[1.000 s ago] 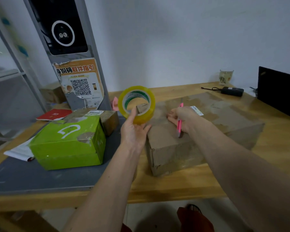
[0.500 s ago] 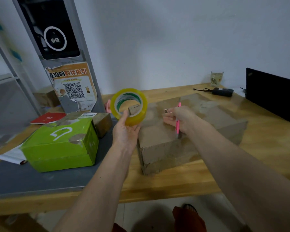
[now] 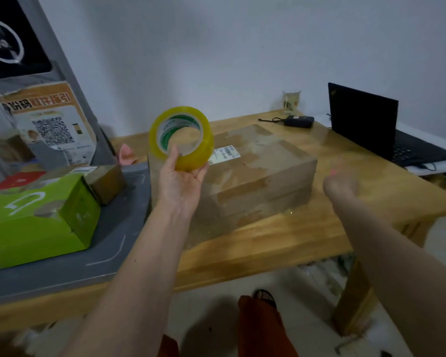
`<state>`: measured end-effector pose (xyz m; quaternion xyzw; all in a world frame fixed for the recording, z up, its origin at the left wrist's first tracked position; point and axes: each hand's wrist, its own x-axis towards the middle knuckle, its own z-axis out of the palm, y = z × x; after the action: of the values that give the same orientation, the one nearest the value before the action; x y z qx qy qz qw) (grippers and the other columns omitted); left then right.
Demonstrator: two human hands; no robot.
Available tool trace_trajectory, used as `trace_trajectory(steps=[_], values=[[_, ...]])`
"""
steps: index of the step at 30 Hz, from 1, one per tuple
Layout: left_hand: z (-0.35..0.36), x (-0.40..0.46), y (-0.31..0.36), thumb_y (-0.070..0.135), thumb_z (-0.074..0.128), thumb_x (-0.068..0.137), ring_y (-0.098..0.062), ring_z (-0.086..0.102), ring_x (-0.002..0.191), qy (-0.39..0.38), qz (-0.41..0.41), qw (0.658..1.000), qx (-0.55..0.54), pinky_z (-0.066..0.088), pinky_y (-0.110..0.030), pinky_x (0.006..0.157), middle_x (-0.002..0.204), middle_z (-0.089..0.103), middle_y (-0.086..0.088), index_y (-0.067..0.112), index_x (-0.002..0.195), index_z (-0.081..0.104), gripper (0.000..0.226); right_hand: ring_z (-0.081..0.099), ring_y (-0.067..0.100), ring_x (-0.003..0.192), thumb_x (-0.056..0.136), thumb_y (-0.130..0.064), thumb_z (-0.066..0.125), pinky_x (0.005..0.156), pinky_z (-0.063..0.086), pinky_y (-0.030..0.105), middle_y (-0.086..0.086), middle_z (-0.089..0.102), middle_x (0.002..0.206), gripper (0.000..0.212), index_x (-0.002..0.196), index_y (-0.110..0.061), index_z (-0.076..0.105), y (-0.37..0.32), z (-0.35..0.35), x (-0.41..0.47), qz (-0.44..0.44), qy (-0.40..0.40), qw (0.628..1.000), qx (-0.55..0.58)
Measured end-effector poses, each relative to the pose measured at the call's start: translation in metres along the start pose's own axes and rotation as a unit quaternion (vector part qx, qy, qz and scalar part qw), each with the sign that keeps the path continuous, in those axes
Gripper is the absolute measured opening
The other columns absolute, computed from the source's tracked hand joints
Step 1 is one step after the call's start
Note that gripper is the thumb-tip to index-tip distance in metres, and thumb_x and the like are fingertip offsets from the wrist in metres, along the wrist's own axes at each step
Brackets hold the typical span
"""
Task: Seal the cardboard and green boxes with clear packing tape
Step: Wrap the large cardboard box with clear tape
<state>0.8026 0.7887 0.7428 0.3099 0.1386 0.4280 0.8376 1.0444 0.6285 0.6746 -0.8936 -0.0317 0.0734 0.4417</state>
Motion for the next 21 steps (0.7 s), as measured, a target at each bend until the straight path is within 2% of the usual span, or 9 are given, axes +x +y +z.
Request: trace_trajectory(steps=[3,6,7,9,11,13,16,18,21], values=[[0.000,-0.003,-0.006,0.027,0.048,0.101,-0.029,0.057,0.124,0.005,0.002,1.000,0.005,0.039,-0.048,0.111,0.135,0.059,-0.011,0.020,0.117,0.055,0.019,0.054,0.039,0.115,0.098,-0.015,0.048,0.080,0.041,0.035,0.028,0.055,0.128,0.030,0.115,0.005,0.060,0.017,0.018,0.000,0.010,-0.023,1.000,0.008],[-0.008,-0.004,0.000,0.027,0.049,0.101,-0.030,0.057,0.123,0.013,0.020,1.000,0.001,0.041,-0.049,0.109,0.137,0.057,-0.011,0.020,0.128,0.050,0.028,0.047,0.034,0.125,0.096,-0.009,0.051,0.095,0.041,0.036,0.020,0.046,0.140,0.039,0.133,0.000,0.048,0.004,0.019,-0.016,-0.020,0.020,0.993,0.115],[-0.010,-0.003,0.004,0.027,0.049,0.101,-0.030,0.057,0.123,0.019,0.031,0.999,-0.001,0.043,-0.049,0.107,0.136,0.058,-0.011,0.021,0.130,0.048,0.030,0.044,0.031,0.127,0.095,-0.003,0.047,0.102,0.037,0.036,0.017,0.044,0.140,0.041,0.136,-0.001,0.044,-0.006,0.016,-0.030,-0.065,0.071,0.986,0.136],[-0.013,-0.002,0.014,0.026,0.050,0.101,-0.030,0.058,0.121,0.033,0.050,0.998,-0.008,0.047,-0.048,0.103,0.134,0.059,-0.011,0.021,0.131,0.048,0.031,0.045,0.026,0.126,0.096,0.000,0.042,0.107,0.033,0.034,0.012,0.048,0.135,0.038,0.133,-0.006,0.048,-0.035,0.014,-0.068,-0.249,0.129,0.953,0.118],[-0.020,0.000,0.026,0.026,0.053,0.100,-0.028,0.060,0.120,0.049,0.066,0.997,-0.010,0.053,-0.044,0.094,0.133,0.061,-0.010,0.018,0.138,0.047,0.039,0.050,0.026,0.121,0.101,-0.012,0.040,0.104,0.038,0.038,0.009,0.055,0.130,0.032,0.129,-0.012,0.053,-0.069,0.026,-0.108,-0.445,0.020,0.894,0.048],[-0.029,0.002,0.039,0.027,0.053,0.100,-0.026,0.062,0.118,0.066,0.087,0.994,0.002,0.056,-0.039,0.087,0.133,0.062,-0.008,0.017,0.144,0.045,0.046,0.041,0.026,0.133,0.104,-0.036,0.033,0.107,0.034,0.038,0.007,0.045,0.145,0.044,0.140,-0.014,0.044,-0.099,0.054,-0.136,-0.514,-0.155,0.840,-0.079],[-0.053,-0.001,0.058,0.033,0.049,0.101,-0.020,0.062,0.118,0.073,0.106,0.991,0.036,0.052,-0.038,0.094,0.137,0.060,-0.002,0.021,0.145,0.045,0.046,0.002,0.022,0.150,0.097,-0.064,0.016,0.120,0.006,0.037,0.010,0.006,0.162,0.081,0.154,-0.006,0.012,-0.135,0.104,-0.156,-0.511,-0.252,0.767,-0.295],[-0.071,-0.003,0.070,0.034,0.047,0.101,-0.020,0.062,0.118,0.077,0.107,0.990,0.050,0.049,-0.039,0.099,0.132,0.063,-0.003,0.021,0.144,0.045,0.044,-0.004,0.026,0.150,0.091,-0.073,0.012,0.121,0.001,0.039,0.014,-0.002,0.162,0.095,0.153,-0.002,0.003,-0.149,0.129,-0.164,-0.485,-0.257,0.749,-0.370],[-0.088,-0.003,0.084,0.033,0.044,0.103,-0.020,0.064,0.114,0.093,0.116,0.987,0.058,0.048,-0.039,0.101,0.122,0.068,-0.003,0.018,0.136,0.051,0.037,-0.007,0.027,0.149,0.089,-0.075,0.014,0.120,0.001,0.039,0.015,-0.007,0.161,0.098,0.153,-0.002,-0.002,-0.163,0.154,-0.185,-0.486,-0.290,0.729,-0.386]])
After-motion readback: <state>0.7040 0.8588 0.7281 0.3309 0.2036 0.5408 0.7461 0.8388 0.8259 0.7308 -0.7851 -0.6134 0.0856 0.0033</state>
